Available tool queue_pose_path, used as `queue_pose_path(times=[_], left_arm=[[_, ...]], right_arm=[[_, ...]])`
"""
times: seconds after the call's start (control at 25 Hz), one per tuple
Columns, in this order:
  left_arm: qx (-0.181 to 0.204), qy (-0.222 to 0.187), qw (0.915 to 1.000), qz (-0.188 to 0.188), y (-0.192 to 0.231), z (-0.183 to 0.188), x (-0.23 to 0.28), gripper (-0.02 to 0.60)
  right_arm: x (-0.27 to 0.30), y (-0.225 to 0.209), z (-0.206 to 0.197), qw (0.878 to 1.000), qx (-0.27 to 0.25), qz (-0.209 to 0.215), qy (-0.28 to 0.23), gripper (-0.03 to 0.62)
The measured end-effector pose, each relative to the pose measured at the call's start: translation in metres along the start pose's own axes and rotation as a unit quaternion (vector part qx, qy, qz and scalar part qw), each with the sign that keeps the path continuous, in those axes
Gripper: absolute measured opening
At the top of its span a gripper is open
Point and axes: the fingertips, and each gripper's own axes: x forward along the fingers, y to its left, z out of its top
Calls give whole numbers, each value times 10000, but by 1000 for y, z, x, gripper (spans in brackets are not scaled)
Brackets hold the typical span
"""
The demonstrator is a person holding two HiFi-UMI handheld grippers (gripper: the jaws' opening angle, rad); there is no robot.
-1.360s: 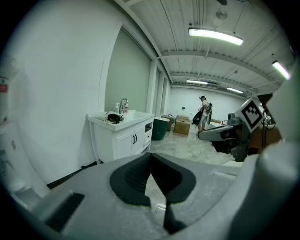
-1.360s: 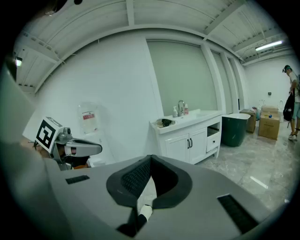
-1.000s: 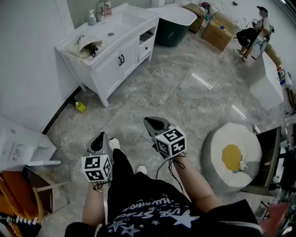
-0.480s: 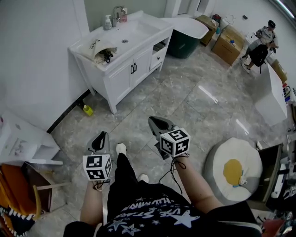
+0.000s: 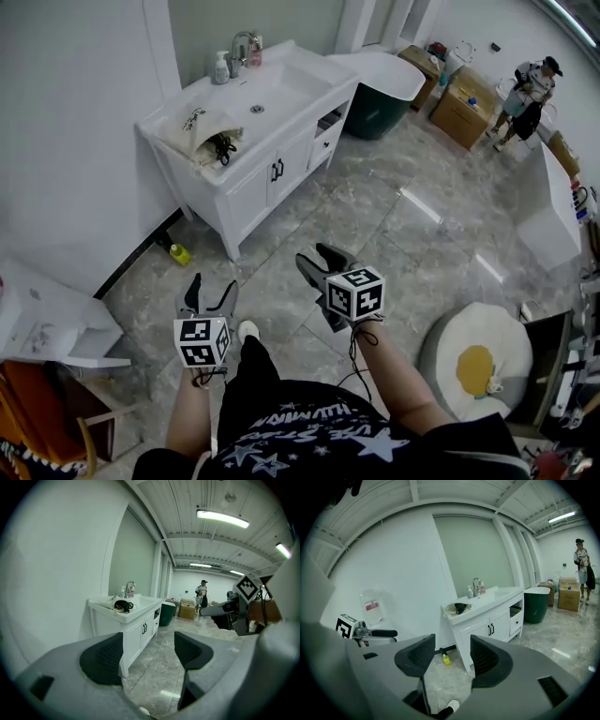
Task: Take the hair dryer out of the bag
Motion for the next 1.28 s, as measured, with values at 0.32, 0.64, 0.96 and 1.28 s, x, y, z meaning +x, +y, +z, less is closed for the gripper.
queue_pose_path(times=[0.32,0.64,0.96,1.28], left_arm=[[-114,74,9999,-10,81,39,76,341],[-247,78,9996,-108,148,63,123,341],[-98,215,9993,-306,162,71,162,341],[46,232,9997,86,182,102,215,338]], right_arm=[[96,-17,59,9999,57,-132,86,229],[172,-8,99,9995,29,-235,189,229],[196,-24,102,9989,96,-340,300,227],[268,-50,134,9992,38,136,369,225]])
